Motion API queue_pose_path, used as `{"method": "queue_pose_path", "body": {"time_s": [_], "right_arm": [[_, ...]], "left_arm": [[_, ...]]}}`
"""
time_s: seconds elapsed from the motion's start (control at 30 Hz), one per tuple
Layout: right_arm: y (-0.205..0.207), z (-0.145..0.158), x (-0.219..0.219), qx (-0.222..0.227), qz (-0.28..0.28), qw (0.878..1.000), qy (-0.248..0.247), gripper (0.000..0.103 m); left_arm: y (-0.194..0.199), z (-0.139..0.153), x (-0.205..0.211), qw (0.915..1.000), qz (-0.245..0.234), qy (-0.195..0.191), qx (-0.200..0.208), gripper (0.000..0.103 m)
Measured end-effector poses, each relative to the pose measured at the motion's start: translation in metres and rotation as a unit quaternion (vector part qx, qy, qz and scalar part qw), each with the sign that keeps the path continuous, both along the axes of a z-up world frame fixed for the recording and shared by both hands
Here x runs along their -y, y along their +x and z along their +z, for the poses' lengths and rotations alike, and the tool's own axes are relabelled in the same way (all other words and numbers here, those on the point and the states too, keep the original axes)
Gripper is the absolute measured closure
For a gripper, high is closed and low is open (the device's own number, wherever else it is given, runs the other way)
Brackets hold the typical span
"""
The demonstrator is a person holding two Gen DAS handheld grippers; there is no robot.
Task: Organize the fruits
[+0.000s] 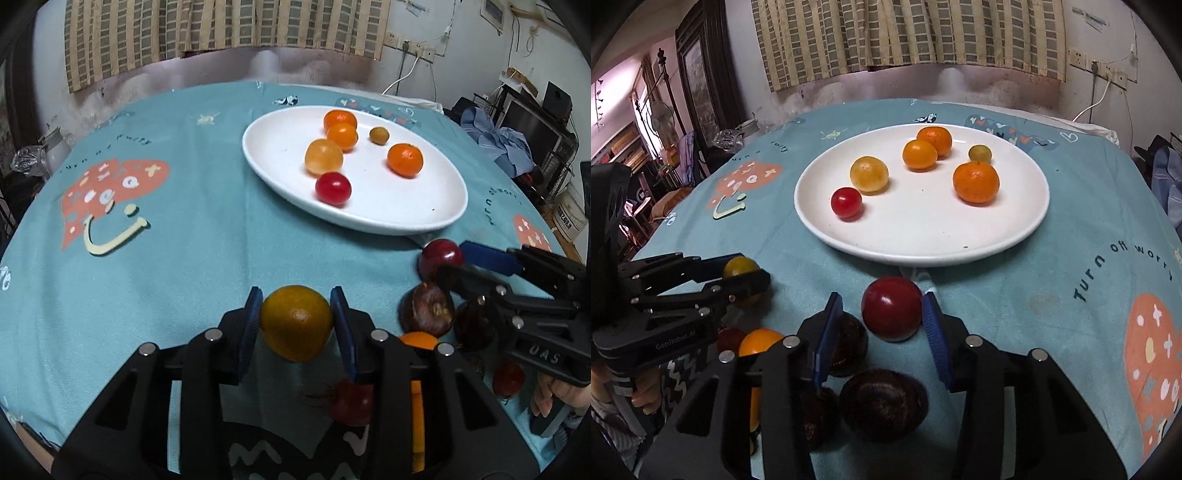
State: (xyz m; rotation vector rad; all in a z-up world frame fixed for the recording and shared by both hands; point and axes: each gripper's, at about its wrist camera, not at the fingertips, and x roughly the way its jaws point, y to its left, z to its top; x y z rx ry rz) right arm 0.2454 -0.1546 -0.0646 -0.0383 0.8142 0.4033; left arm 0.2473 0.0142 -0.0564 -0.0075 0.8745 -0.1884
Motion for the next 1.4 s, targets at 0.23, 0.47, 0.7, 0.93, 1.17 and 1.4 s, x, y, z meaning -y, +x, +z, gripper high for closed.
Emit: {"method": "queue_pose_path", "body": {"time_s": [0.23,0.47,0.7,0.93,1.17,1.4], "right_arm": [[0.010,-0.008,0.006,-0.012,-0.007,1.000,0.005,0.065],[-0.003,-0.001,0.014,-0.009,0.001,1.000,0.021,0.066],[-0.027,0.049,0.037,0.054,-0.004,0.996,0.071,0.065],[0.035,0.047,0.023,0.037,-0.019,0.998,0.051,0.065],[0.041,0.037,0.049,0.050,-0.062,0.991,0.108,0.049],[-0.009,0.049,0.059,0.070,-0.052,0.989,0.116,0.043]], "left_arm": [[0.002,-0.003,0.004,1.0000,-0.002,0.005,0.006,0.064],[-0.001,0.001,0.001,0.9999,-0.002,-0.002,0.017,0.064],[-0.002,0.041,0.010,0.9977,-0.016,-0.029,0.059,0.064],[0.053,0.050,0.047,0.9978,-0.026,-0.019,0.057,0.064],[0.060,0.035,0.040,0.9977,-0.015,-0.018,0.064,0.044],[0.021,0.046,0.010,0.9963,0.015,-0.022,0.082,0.038]]}}
